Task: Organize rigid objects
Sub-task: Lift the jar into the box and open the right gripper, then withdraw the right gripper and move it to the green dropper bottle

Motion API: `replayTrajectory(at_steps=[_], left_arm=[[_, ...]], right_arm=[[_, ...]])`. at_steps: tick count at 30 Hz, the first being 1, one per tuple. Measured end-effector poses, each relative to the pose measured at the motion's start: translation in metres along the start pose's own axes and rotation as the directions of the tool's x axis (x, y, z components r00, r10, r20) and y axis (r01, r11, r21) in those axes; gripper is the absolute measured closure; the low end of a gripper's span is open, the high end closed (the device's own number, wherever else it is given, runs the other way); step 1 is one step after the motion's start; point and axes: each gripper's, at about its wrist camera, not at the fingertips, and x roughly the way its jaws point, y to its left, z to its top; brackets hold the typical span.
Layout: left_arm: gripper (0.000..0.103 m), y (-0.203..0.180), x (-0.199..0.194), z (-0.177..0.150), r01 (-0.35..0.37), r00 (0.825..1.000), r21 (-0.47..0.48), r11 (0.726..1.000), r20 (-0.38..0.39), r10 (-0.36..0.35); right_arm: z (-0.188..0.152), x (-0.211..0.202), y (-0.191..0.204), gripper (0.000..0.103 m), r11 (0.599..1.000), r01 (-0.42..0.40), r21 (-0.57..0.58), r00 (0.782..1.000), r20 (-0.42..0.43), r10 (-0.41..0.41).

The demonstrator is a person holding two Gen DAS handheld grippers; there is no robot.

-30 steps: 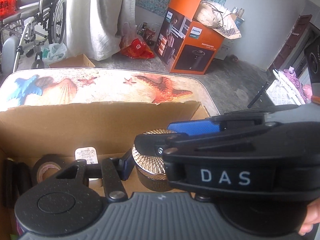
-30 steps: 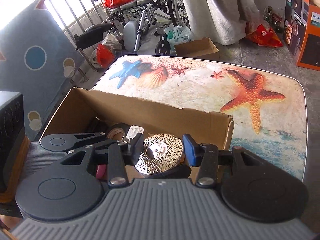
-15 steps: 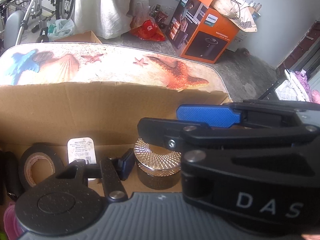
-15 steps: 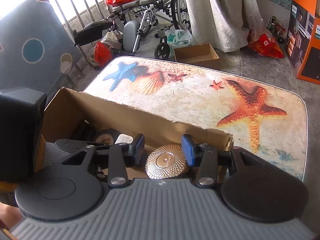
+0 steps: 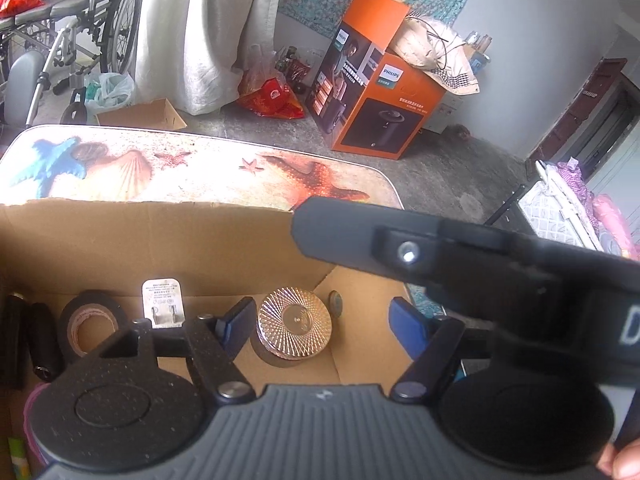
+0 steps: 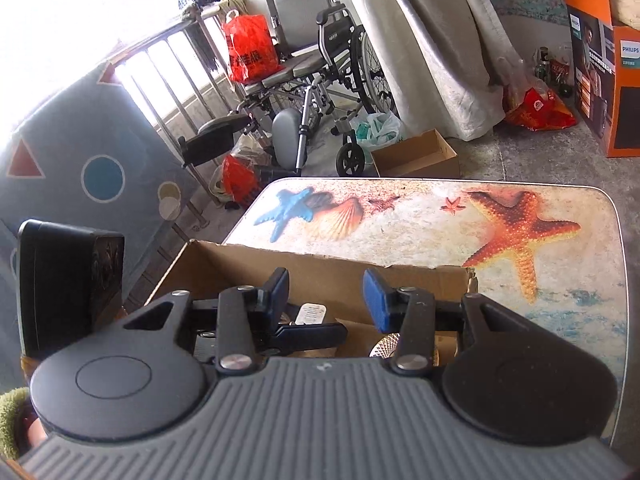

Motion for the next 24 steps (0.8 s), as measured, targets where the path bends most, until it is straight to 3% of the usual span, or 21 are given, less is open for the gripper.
replayTrajectory(at_steps=[6,12,18,24], left_arm=[[0.023,-0.018,-0.056,-0.03,0.032,0.999,0.062,0.998,0.042,-0.034],[0.014,-0.032,-0.113,-0.077,0.042,0.995,0.151,0.988,0.087,-0.056],[0.01,-0.033,-0.153,-0.133,0.0,0.993,0.23,0.973,0.115,-0.027],[0.009,-0.008,-0.169,-0.177,-0.043,0.994,0.237,0.971,0.112,0.017]], right_arm=[[-0.043,-0.087,0.019,0.061,0.99,-0.116,0.082,0.976,0.193,0.098],[-0.105,-0.144,0.037,0.059,0.971,-0.193,0.142,0.945,0.294,0.144],[-0.165,-0.174,0.04,0.055,0.953,-0.208,0.221,0.94,0.316,0.132],[-0.21,-0.161,0.042,0.052,0.939,-0.177,0.295,0.969,0.221,0.114]])
